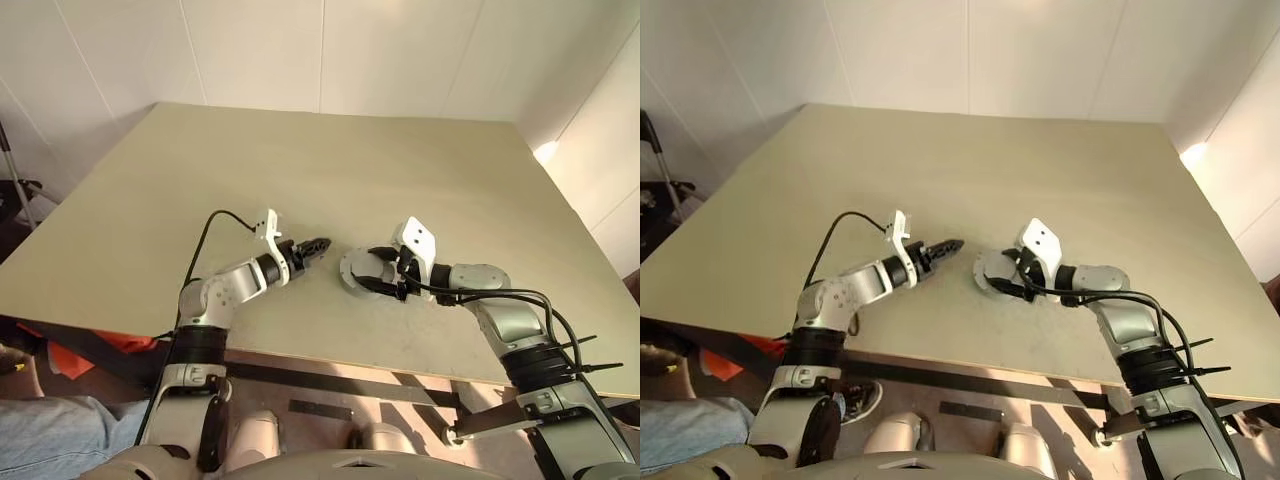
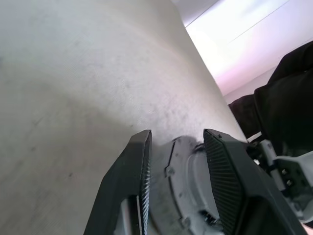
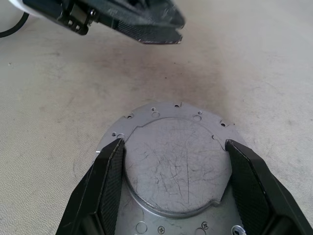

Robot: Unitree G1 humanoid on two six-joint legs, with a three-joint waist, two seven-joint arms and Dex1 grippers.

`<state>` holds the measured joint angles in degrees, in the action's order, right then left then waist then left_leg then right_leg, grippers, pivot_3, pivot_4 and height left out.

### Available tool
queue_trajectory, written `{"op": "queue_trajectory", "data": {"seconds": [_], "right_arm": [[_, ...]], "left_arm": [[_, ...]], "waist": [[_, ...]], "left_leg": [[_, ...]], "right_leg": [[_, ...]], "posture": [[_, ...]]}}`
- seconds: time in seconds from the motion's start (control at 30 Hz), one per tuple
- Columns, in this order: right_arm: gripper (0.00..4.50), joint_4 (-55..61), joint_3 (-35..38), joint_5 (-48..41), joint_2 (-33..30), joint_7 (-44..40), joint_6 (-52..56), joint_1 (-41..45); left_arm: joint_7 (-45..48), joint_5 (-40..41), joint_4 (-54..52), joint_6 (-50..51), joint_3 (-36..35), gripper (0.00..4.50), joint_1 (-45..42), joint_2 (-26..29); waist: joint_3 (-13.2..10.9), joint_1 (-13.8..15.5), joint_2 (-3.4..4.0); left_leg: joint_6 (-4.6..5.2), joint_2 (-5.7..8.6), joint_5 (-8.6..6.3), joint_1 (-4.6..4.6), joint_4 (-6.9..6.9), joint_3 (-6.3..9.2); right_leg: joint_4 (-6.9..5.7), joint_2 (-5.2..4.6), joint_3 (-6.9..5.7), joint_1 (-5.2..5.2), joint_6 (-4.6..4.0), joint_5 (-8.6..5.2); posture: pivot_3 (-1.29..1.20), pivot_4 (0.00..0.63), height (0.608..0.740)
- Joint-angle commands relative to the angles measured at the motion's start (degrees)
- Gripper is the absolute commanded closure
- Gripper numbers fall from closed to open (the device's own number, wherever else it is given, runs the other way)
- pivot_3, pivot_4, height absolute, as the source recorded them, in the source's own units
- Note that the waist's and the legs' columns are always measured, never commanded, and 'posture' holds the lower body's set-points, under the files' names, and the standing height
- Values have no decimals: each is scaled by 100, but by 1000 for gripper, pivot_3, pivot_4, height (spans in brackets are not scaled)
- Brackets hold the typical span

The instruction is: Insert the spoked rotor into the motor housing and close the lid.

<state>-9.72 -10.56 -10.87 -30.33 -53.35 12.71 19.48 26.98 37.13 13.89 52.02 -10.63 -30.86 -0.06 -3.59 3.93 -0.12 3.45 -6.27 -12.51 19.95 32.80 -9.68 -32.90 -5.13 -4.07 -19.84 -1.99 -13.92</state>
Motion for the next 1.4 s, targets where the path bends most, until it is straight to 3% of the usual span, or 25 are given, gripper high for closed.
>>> {"op": "queue_trajectory", "data": {"seconds": [0.03,0.1,0.13,0.4,0.6,0.73,0.9,1.2,1.3,1.37,1.4], "right_arm": [[1361,-537,-241,558,-149,219,168,-135],[1361,-540,-254,557,-145,234,160,-130],[1361,-540,-255,554,-146,242,154,-132],[1361,-499,-248,552,-140,330,133,-201],[1361,-676,-124,551,-73,619,206,-104],[1361,-716,-80,528,-95,730,248,-47],[1361,-732,-123,514,-139,757,247,-6],[1361,-703,-144,498,-140,750,277,-30],[1361,-688,-154,492,-134,752,281,-57],[1361,-720,-181,512,-133,753,263,-49],[1361,-736,-190,518,-131,755,255,-44]], "left_arm": [[-27,311,159,215,-132,3608,-336,-136],[-1,387,231,379,-127,4332,-427,-169],[-11,407,289,511,-91,4459,-463,-185],[151,571,219,1416,201,4459,-388,-93],[-914,228,1217,1444,-377,4459,-269,-180],[-1097,247,1295,1412,-580,4459,-265,-205],[-1080,302,1304,1380,-613,4459,-313,-272],[-809,510,928,1303,-636,4459,-238,-325],[-486,892,489,1293,-778,4459,-193,-358],[-403,1033,345,1334,-810,4459,-201,-353],[-356,1111,280,1350,-825,4459,-207,-349]], "waist": [[1,-3,-1],[1,-7,-2],[2,-9,-2],[2,-4,-1],[6,-3,-2],[-5,-46,14],[-19,-109,67],[-56,-161,93],[-83,-170,176],[-90,-172,139],[-87,-168,94]], "left_leg": [[0,0,0,0,1,0],[1,-3,0,1,1,-3],[1,-4,0,1,0,-5],[-1,-16,2,-7,-1,-10],[-2,-17,1,-26,0,-10],[-2,-21,-2,-111,0,-6],[-1,-21,-6,-77,-57,64],[-3,-17,-11,-70,-127,69],[-34,-41,-29,-59,-158,114],[-35,-64,-29,-14,-171,123],[-38,-54,-28,9,-178,110]], "right_leg": [[0,0,0,1,-1,1],[0,0,0,0,-12,7],[0,0,0,2,-20,12],[0,9,-4,1,-18,11],[3,9,-5,23,3,-2],[38,6,-32,78,25,-15],[224,6,-143,125,56,-35],[273,-22,-224,144,94,-60],[391,-53,-367,173,95,-61],[398,-54,-401,188,100,-63],[325,-47,-328,149,106,-67]], "posture": [[0,0,740],[0,0,740],[0,0,740],[0,0,740],[0,0,740],[0,0,740],[0,0,740],[0,0,740],[0,0,740],[0,0,740],[0,0,740]]}}
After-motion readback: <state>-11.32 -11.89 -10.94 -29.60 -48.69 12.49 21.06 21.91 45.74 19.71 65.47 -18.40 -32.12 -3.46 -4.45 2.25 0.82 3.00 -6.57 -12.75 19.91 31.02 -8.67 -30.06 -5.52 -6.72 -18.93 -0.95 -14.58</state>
